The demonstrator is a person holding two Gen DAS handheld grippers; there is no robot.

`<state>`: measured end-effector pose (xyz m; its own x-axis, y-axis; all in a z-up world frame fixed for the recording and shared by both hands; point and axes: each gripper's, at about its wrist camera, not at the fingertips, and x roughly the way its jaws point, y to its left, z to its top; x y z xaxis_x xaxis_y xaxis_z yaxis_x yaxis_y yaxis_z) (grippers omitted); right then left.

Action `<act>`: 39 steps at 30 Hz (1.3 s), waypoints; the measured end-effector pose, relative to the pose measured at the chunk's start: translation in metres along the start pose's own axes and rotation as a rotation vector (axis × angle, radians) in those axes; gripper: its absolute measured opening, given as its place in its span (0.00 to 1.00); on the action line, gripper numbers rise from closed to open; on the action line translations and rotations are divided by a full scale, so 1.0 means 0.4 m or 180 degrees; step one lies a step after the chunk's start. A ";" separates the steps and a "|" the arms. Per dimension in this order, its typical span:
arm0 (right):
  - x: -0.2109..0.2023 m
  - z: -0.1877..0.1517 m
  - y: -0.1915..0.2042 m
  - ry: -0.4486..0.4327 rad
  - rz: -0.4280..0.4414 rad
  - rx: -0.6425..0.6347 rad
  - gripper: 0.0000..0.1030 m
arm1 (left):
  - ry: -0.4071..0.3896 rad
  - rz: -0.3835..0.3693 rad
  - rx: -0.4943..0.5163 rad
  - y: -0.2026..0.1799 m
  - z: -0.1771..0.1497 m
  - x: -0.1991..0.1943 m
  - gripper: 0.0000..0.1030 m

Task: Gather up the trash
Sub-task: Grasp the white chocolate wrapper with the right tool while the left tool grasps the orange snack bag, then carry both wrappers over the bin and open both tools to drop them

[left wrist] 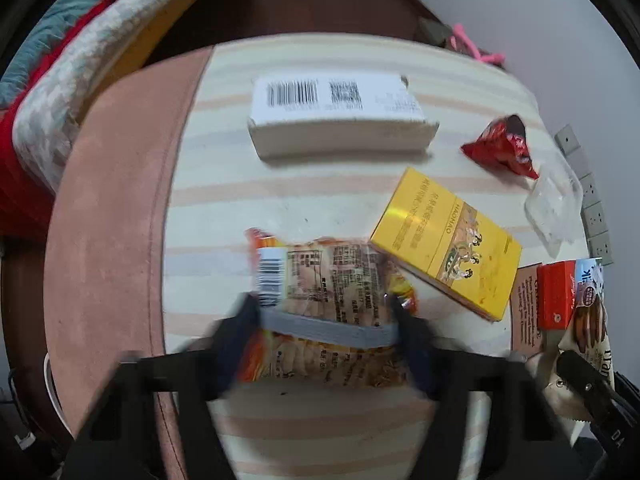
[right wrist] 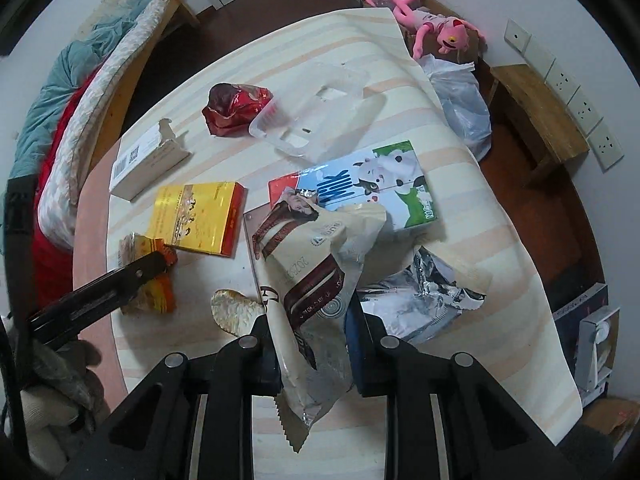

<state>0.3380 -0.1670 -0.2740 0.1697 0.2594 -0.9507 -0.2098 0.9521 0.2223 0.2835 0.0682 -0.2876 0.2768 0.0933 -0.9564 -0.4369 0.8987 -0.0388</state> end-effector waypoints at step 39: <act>-0.310 -0.304 0.516 -0.0332 0.1067 -0.1254 0.21 | -0.1266 0.0549 -0.0875 0.516 -0.381 -0.581 0.13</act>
<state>0.1565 -0.0223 -0.1364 0.1219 0.5732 -0.8103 -0.6116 0.6864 0.3935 -0.0014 0.1665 -0.1175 0.4618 0.4342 -0.7735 -0.6991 0.7149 -0.0160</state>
